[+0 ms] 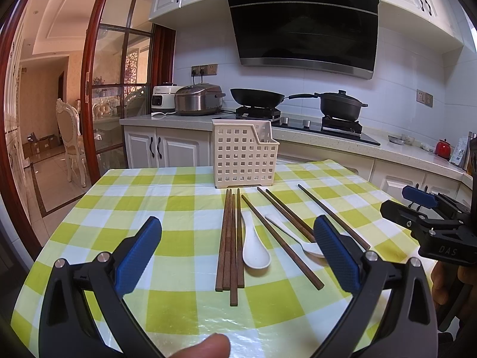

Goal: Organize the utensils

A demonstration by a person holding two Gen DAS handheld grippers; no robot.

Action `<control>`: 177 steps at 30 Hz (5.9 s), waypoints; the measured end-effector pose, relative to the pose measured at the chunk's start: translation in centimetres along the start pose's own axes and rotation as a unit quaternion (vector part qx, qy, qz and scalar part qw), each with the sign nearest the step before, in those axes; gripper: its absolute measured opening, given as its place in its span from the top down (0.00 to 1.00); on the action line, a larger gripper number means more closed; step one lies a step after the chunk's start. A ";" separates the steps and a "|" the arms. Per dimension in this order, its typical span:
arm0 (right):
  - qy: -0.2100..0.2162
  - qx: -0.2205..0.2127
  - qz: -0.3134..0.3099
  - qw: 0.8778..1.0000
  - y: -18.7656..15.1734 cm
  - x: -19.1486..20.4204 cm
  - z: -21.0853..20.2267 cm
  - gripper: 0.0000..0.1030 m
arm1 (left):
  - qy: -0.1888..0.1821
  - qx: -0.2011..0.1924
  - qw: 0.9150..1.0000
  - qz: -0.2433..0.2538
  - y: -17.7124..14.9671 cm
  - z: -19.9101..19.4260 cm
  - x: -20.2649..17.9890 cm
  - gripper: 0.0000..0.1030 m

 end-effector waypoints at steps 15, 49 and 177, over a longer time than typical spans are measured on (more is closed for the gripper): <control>0.000 0.000 0.001 1.000 0.0 -0.1 0.0 0.18 | -0.001 0.000 1.000 0.000 0.0 0.0 -0.1 0.04; 0.010 0.154 0.059 0.986 -1.8 -4.7 7.1 0.18 | -0.025 0.061 0.996 -0.061 1.0 3.4 3.7 0.04; 0.032 0.296 -0.033 0.954 -3.1 -1.0 22.4 0.94 | -0.046 0.134 0.990 -0.011 8.3 11.1 6.0 0.94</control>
Point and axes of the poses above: each gripper's, at about its wrist camera, not at the fingertips, and z roughly the way its jaws point, x to its left, y to its top, the point moved 4 cm from there along z, roughly the way its jaws point, and after that the axes turned 10 degrees about -x, right-handed, at the moved point
